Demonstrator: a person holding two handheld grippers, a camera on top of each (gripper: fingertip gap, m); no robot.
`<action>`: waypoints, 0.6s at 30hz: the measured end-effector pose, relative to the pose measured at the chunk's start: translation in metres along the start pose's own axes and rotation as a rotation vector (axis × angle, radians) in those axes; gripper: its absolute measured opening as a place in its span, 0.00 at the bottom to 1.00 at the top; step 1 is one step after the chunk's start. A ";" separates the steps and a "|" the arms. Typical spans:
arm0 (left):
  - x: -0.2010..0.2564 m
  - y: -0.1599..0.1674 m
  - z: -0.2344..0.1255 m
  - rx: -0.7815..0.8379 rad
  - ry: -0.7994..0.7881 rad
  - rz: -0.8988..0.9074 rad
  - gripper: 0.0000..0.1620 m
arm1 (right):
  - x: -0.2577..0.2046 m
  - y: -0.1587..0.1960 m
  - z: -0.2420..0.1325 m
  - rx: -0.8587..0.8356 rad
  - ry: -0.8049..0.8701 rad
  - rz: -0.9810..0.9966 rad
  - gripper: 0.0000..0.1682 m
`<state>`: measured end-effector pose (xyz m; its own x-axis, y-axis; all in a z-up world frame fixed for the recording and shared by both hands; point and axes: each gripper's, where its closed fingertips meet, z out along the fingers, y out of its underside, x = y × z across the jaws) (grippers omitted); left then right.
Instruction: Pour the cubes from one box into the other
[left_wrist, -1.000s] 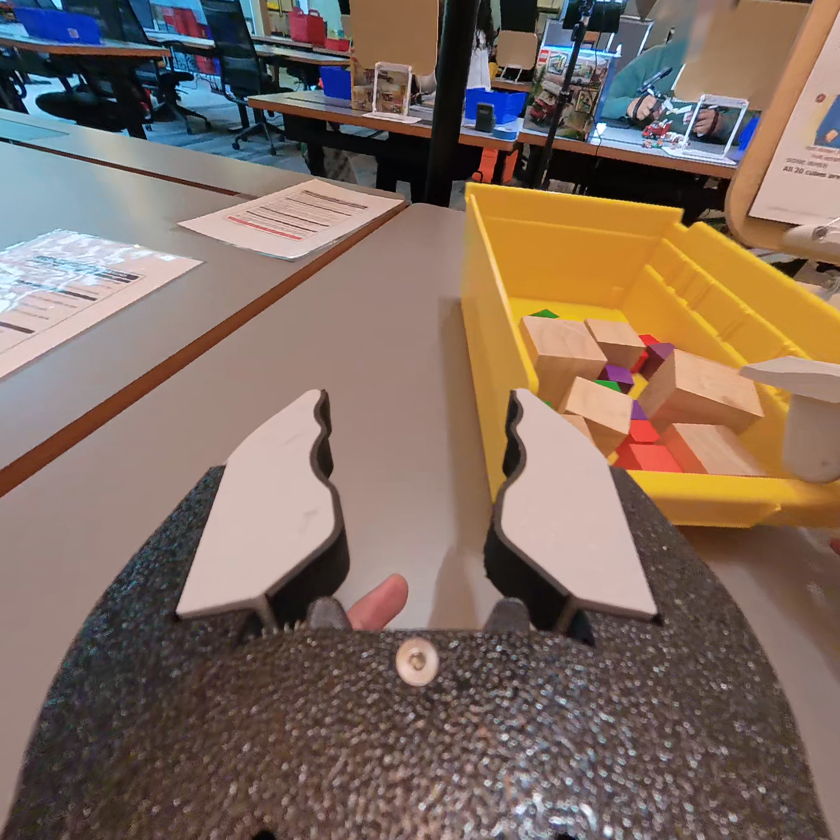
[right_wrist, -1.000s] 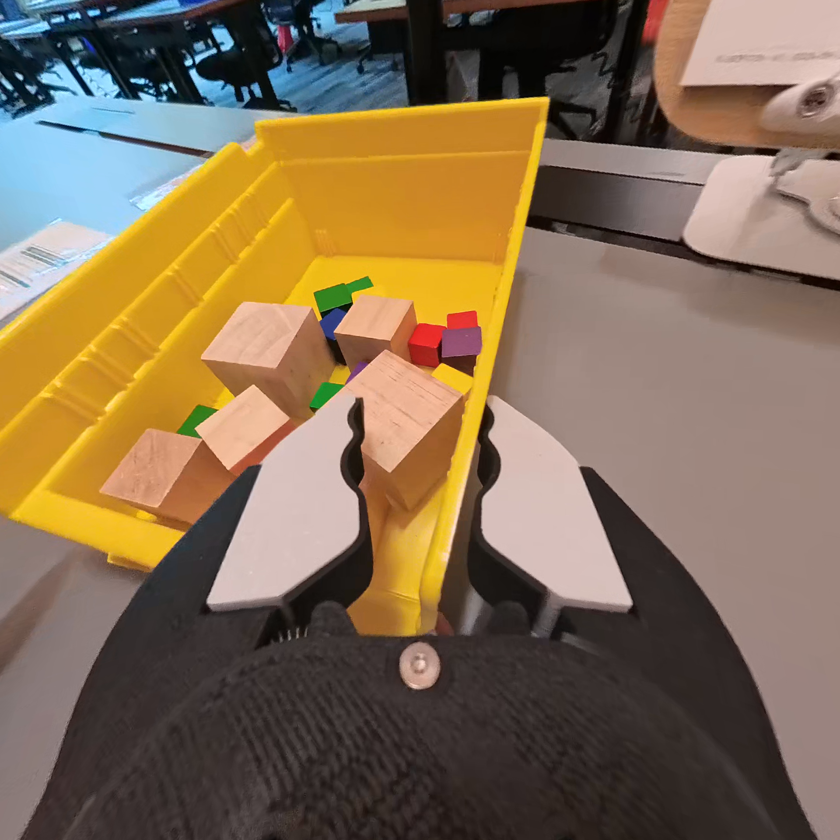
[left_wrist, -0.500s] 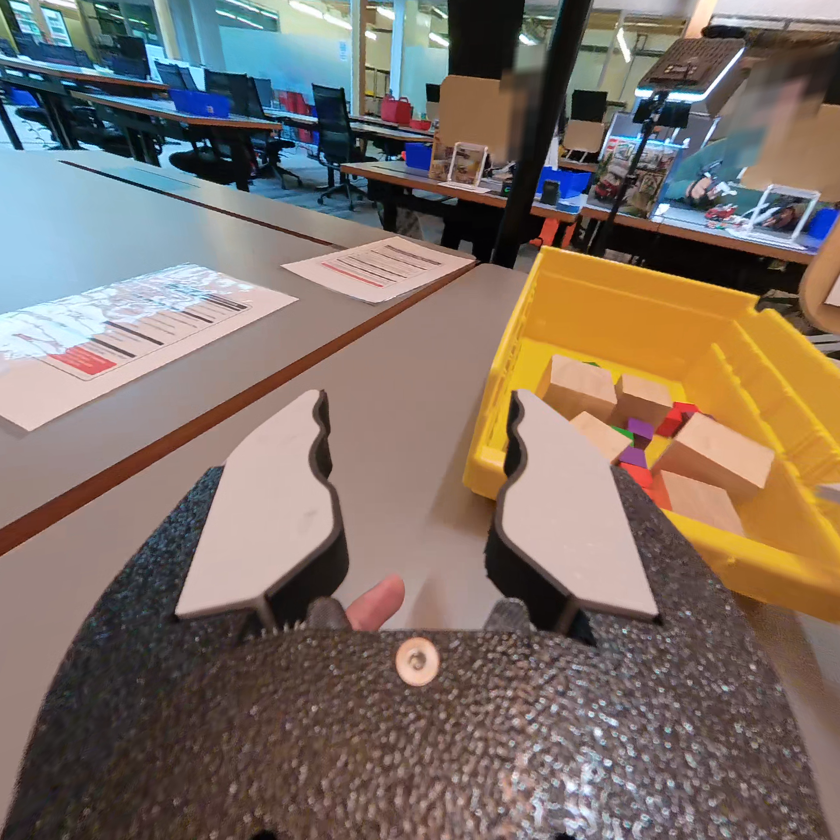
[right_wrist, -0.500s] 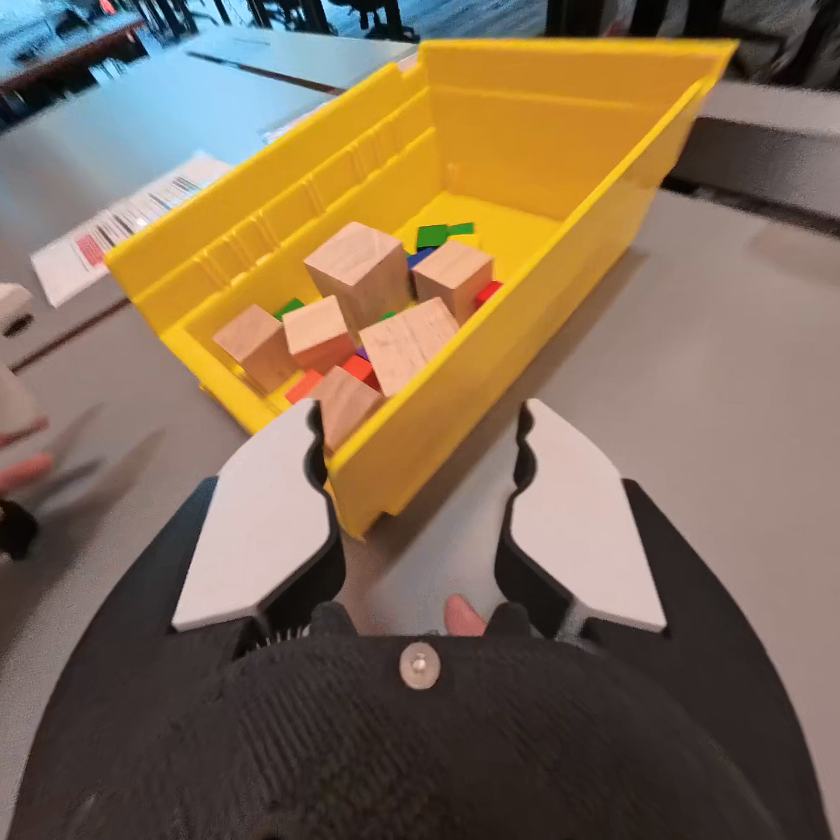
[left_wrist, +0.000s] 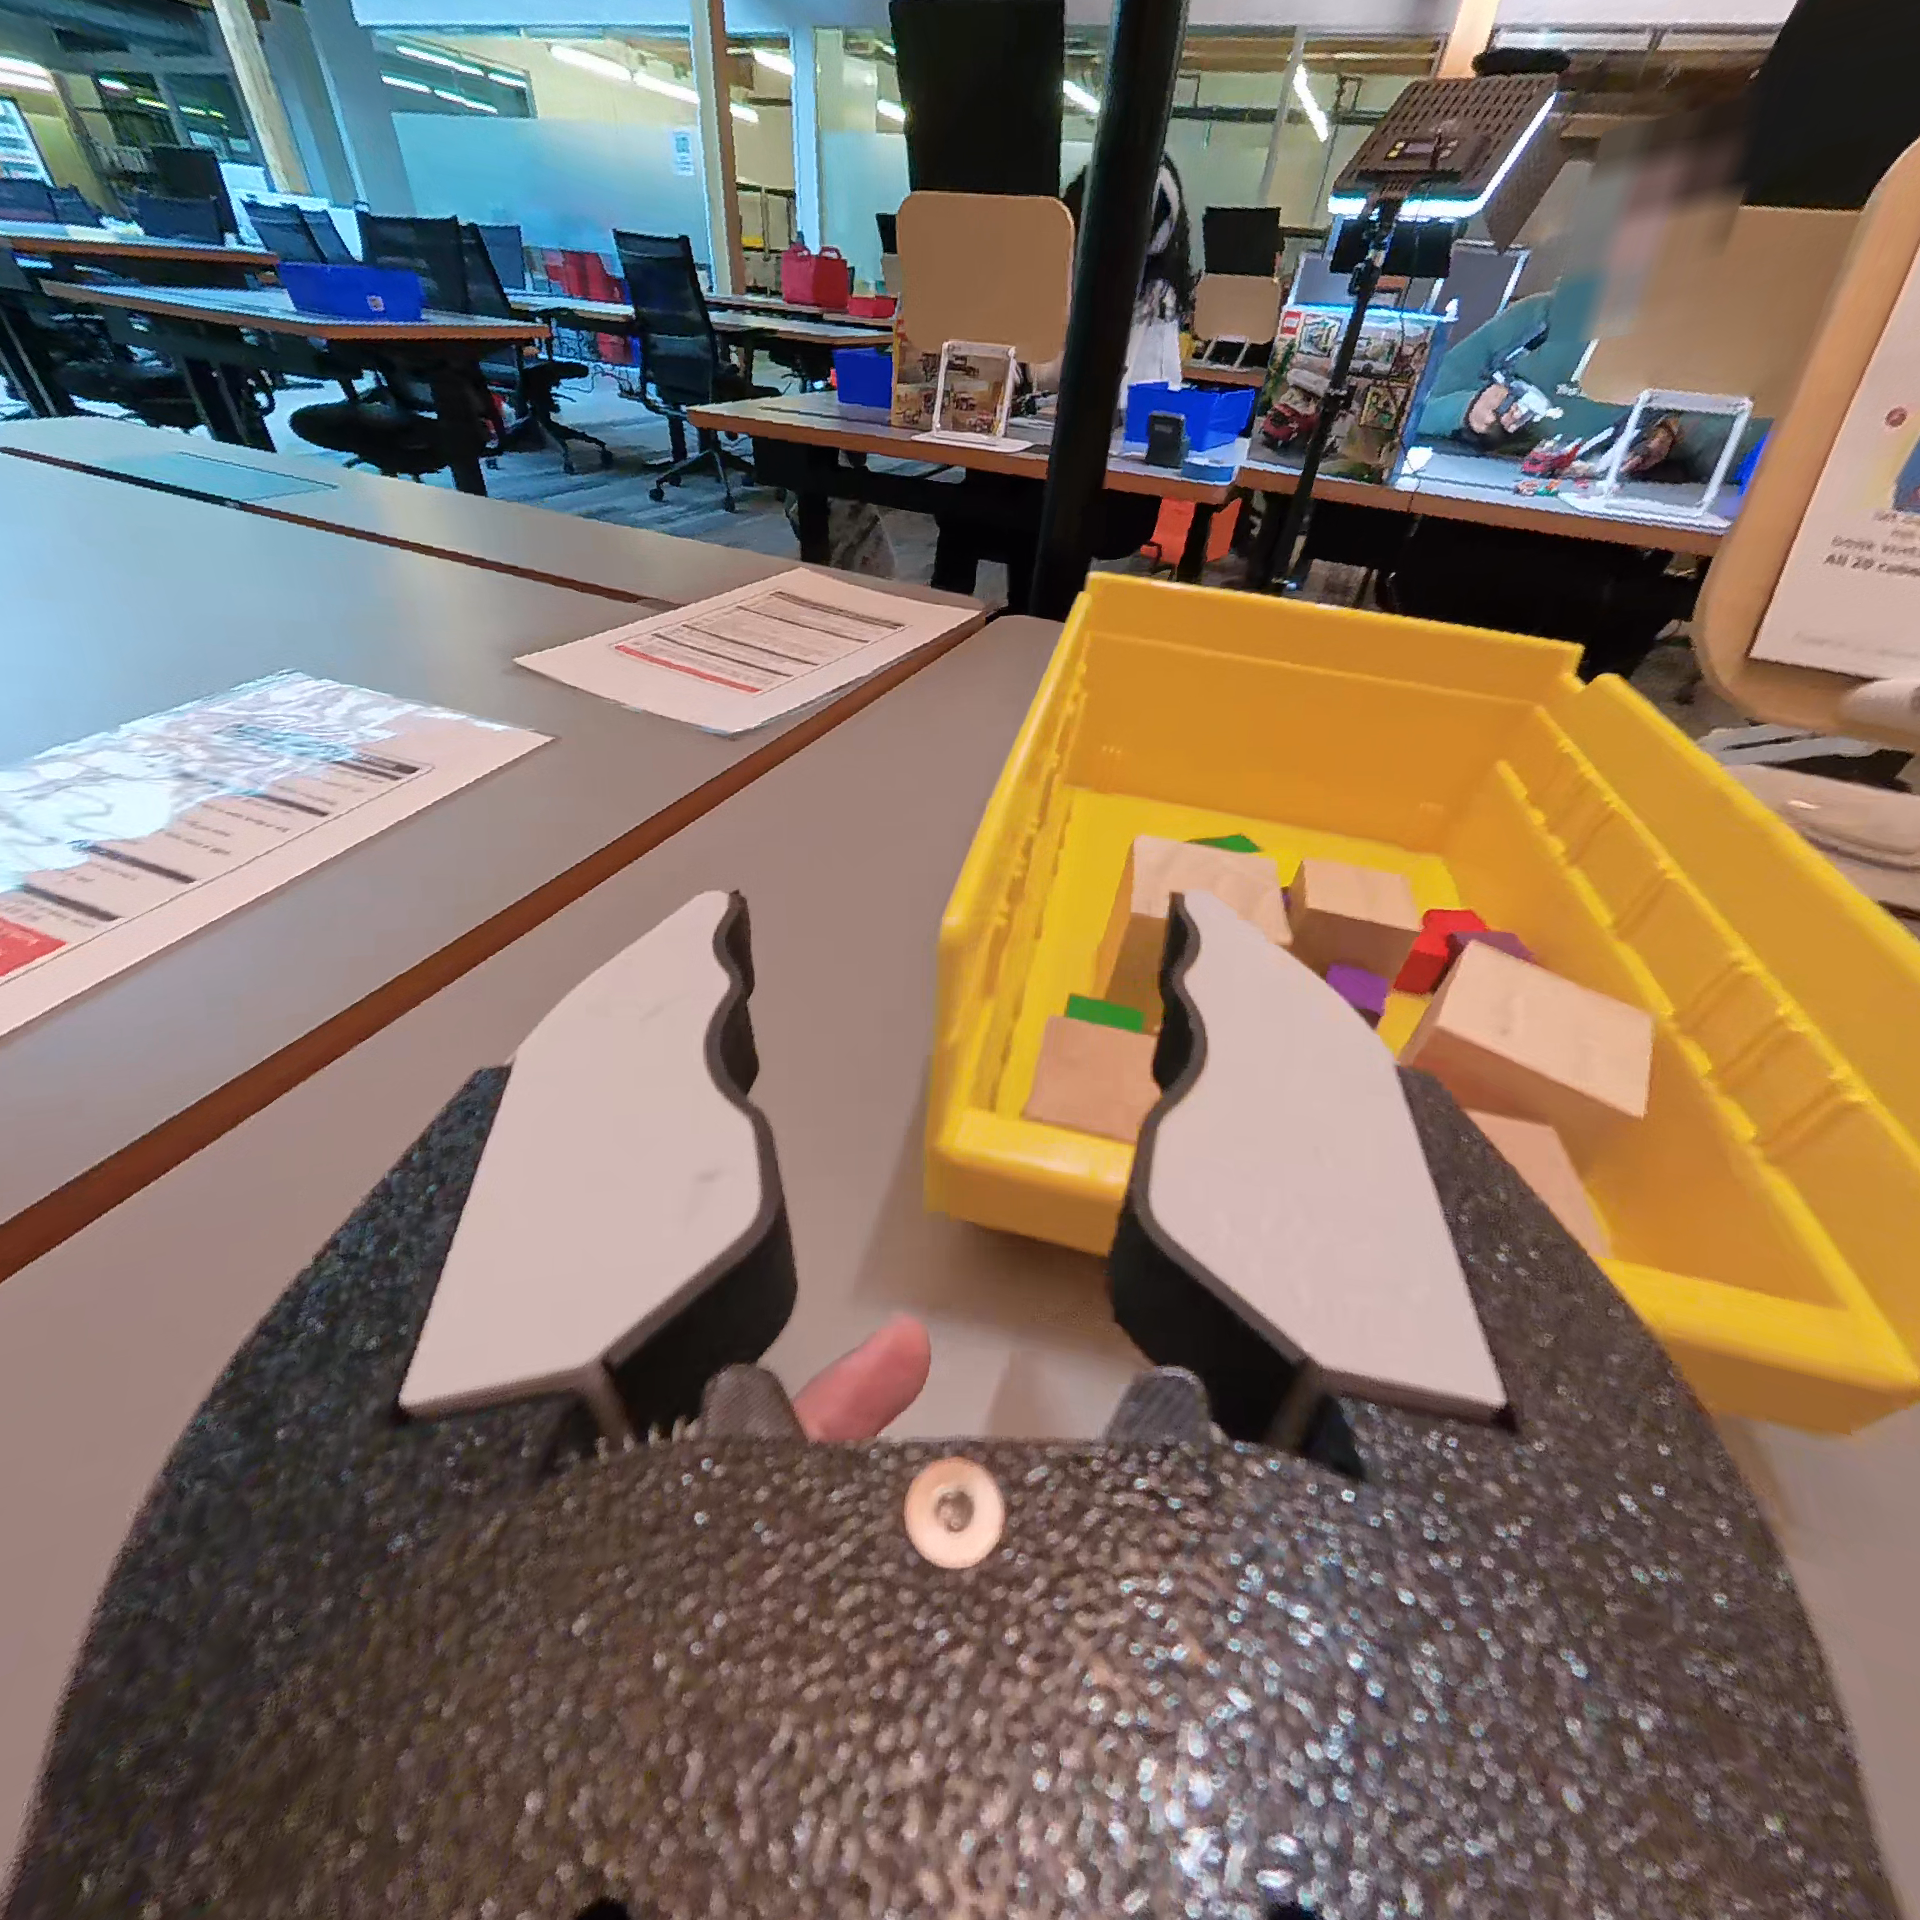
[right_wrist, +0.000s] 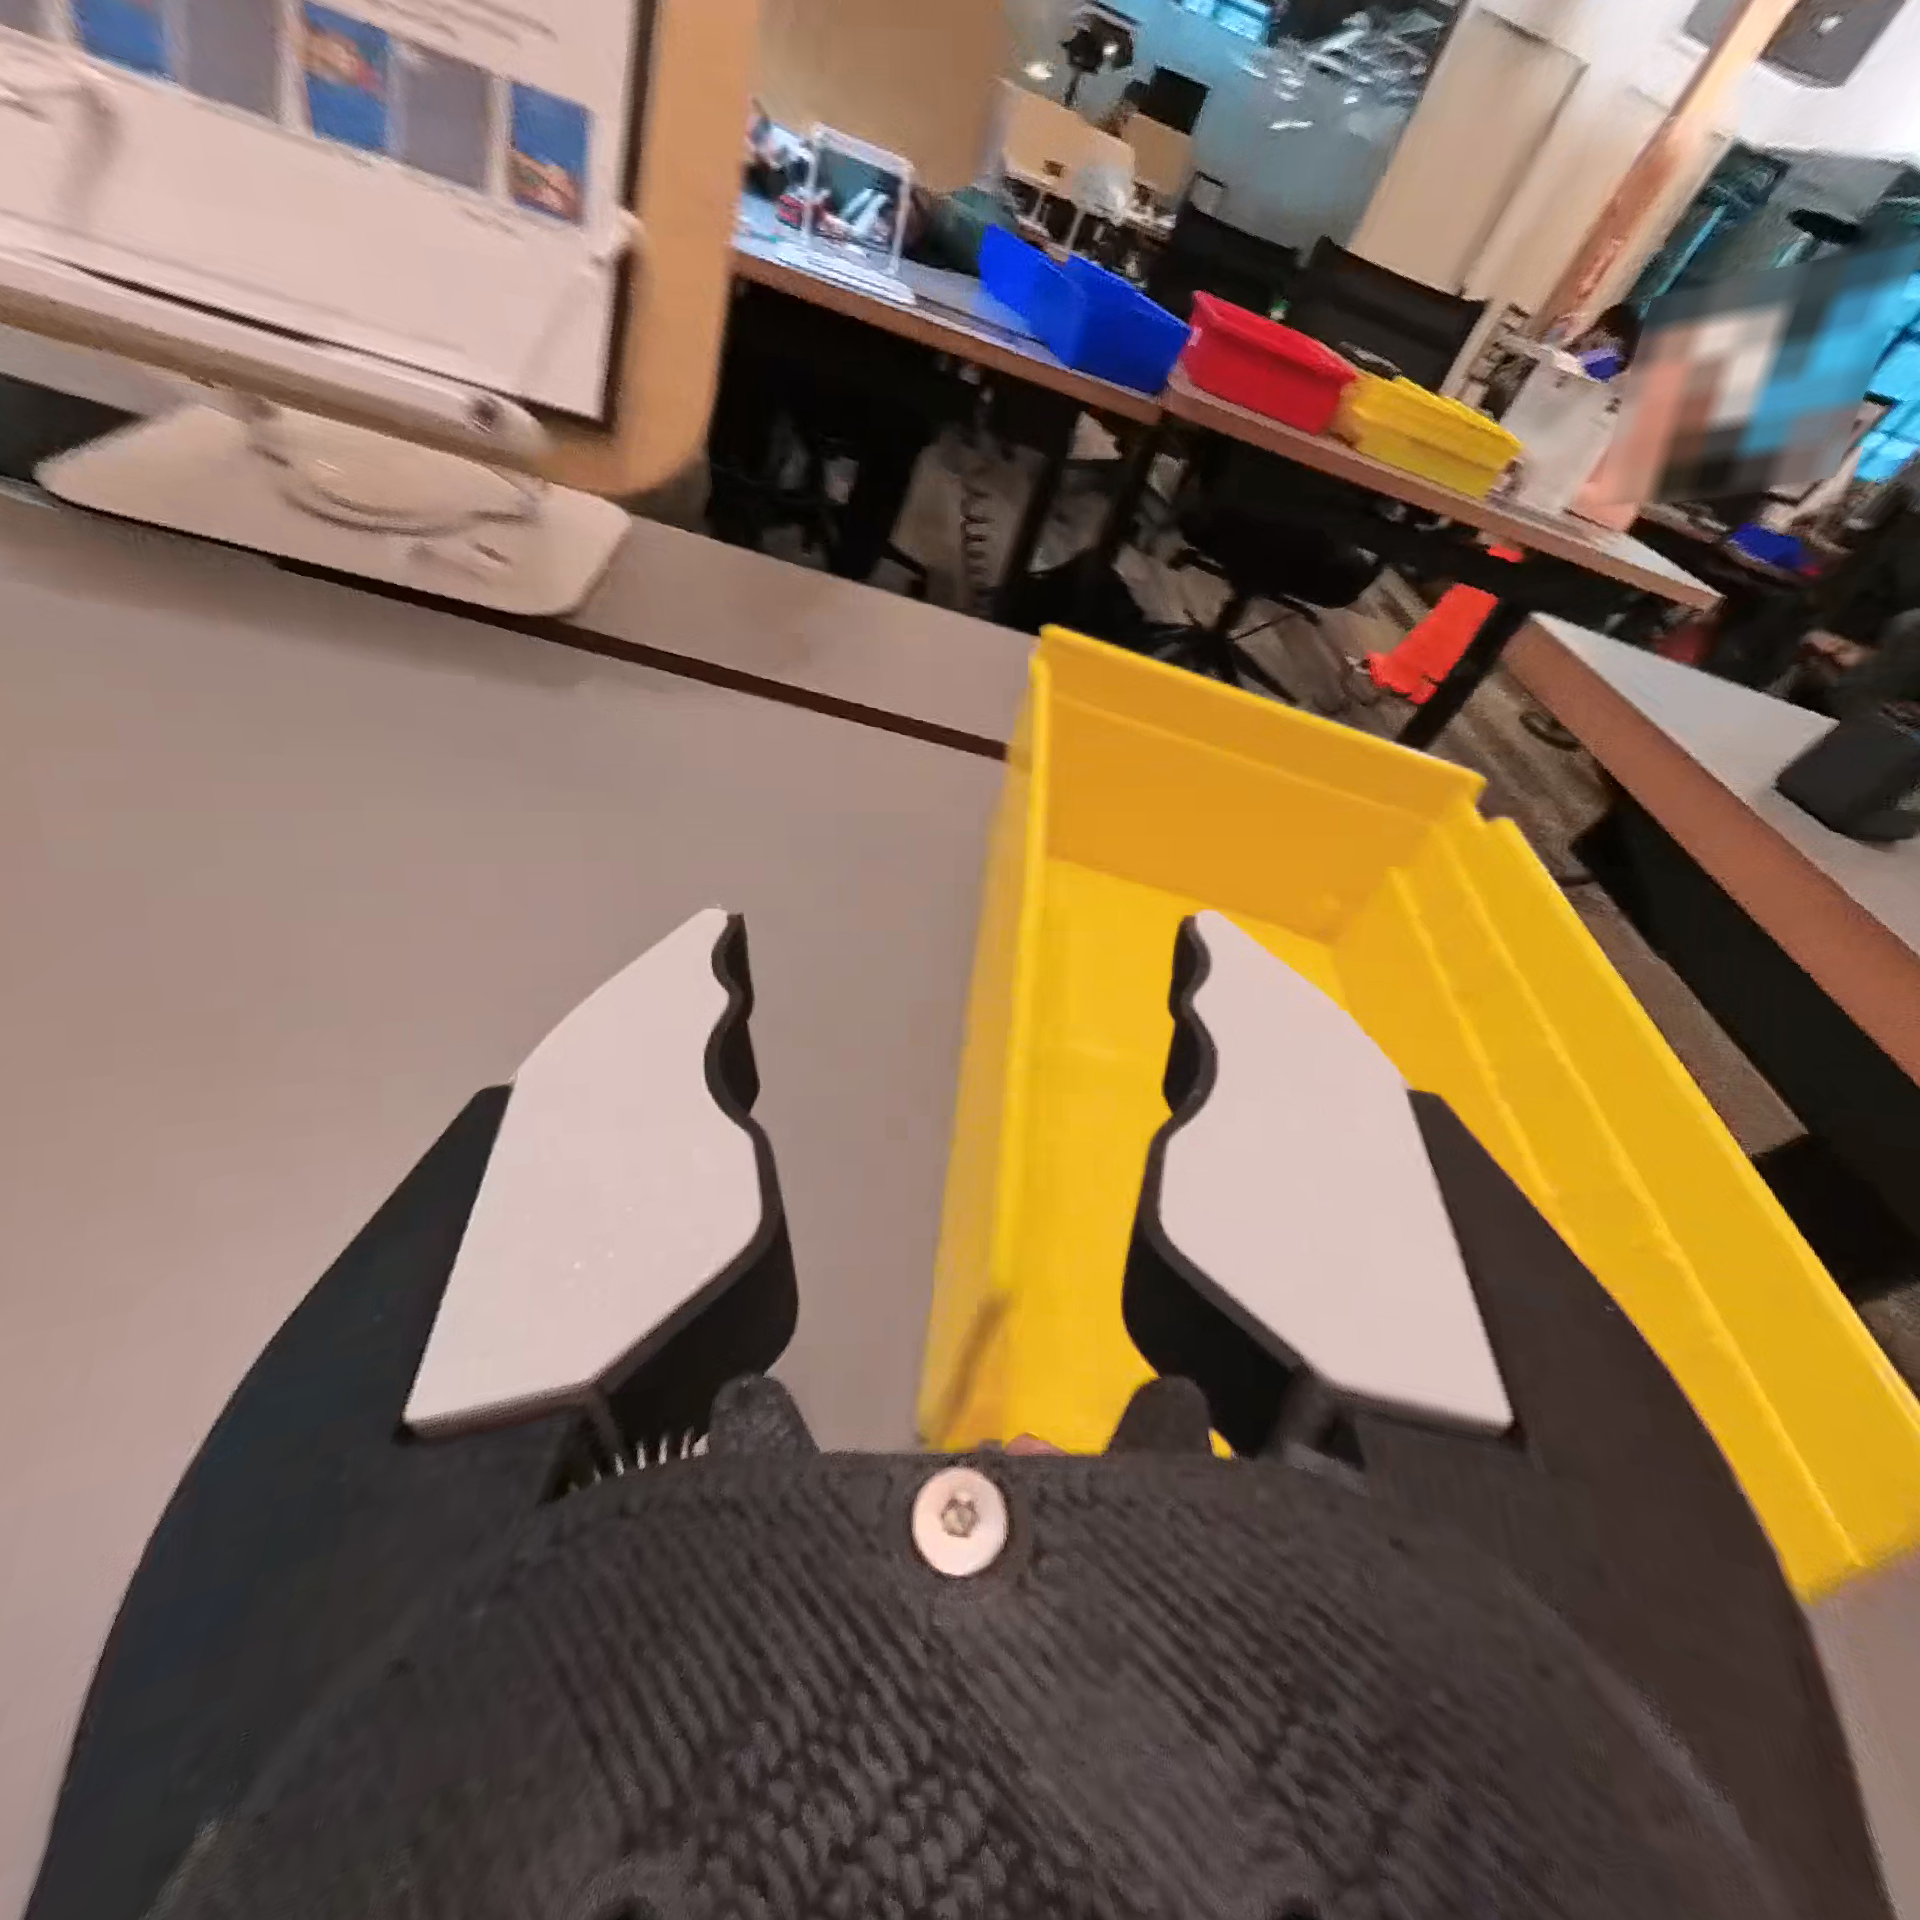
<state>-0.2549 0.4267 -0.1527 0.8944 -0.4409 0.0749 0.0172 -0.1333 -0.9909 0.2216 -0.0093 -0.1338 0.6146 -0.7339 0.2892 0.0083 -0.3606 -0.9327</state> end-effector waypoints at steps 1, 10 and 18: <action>0.006 -0.001 0.003 -0.002 0.014 -0.007 0.46 | 0.006 0.009 0.004 -0.008 0.008 -0.009 0.45; 0.014 -0.006 -0.003 -0.020 0.031 0.027 0.45 | 0.041 0.040 0.043 -0.053 0.076 -0.019 0.40; -0.005 0.004 -0.012 -0.089 0.026 0.055 0.44 | 0.061 0.008 0.035 0.023 0.169 -0.135 0.39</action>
<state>-0.2647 0.4173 -0.1556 0.8809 -0.4727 0.0249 -0.0722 -0.1862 -0.9799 0.2867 -0.0363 -0.1315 0.4656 -0.7668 0.4418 0.1007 -0.4501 -0.8873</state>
